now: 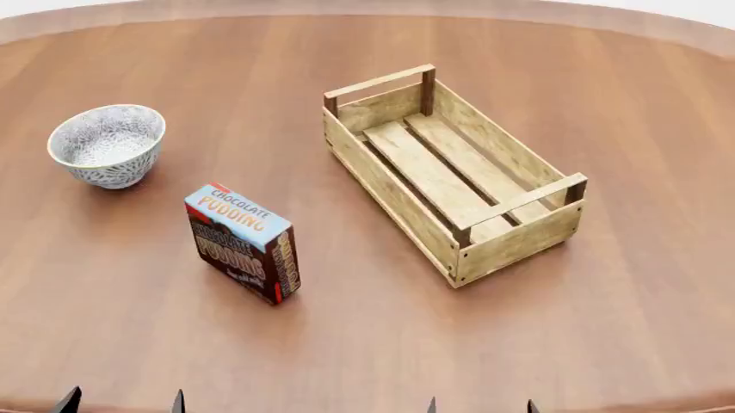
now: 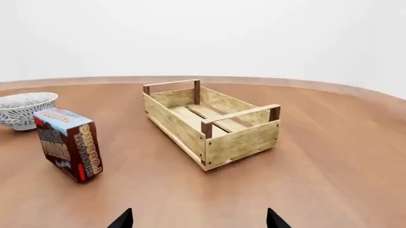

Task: Pick up the chocolate pudding and put it in the tray.

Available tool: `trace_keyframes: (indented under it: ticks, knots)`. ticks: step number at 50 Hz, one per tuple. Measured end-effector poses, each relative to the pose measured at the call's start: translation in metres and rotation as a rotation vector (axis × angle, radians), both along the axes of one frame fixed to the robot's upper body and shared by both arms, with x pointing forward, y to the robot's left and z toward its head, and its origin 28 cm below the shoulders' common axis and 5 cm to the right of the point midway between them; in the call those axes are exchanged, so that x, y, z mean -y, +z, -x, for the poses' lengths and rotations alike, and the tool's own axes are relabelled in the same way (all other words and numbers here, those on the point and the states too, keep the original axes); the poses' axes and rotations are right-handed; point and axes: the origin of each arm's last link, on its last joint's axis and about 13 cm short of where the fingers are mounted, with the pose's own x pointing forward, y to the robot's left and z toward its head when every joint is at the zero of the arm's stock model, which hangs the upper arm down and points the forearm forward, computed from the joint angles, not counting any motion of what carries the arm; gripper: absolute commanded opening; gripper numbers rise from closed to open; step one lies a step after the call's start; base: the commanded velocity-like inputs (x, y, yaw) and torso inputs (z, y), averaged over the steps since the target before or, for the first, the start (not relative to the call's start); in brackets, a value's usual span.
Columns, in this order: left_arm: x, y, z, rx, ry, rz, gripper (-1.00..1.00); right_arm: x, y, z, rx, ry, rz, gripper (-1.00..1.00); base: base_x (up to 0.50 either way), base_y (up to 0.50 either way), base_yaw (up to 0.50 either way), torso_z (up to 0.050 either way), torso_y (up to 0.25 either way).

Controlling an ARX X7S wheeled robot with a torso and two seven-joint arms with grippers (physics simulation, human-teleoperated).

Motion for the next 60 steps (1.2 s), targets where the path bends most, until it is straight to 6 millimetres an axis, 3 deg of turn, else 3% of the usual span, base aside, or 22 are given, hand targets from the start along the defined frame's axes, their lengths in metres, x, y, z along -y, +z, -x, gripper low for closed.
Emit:
trace_keyframes:
  ticks: [24, 60]
  knots:
    - [0.002, 0.020, -0.005, 0.041, 0.002, -0.015, 1.00, 0.000, 0.022, -0.003, 0.042, 0.036, 0.089, 1.00, 0.09, 0.03, 0.00, 0.000, 0.000]
    - [0.004, 0.019, 0.003, 0.048, -0.025, 0.001, 1.00, -0.006, 0.022, -0.006, 0.057, 0.071, 0.071, 1.00, 0.34, 0.00, 0.00, 0.000, 0.000]
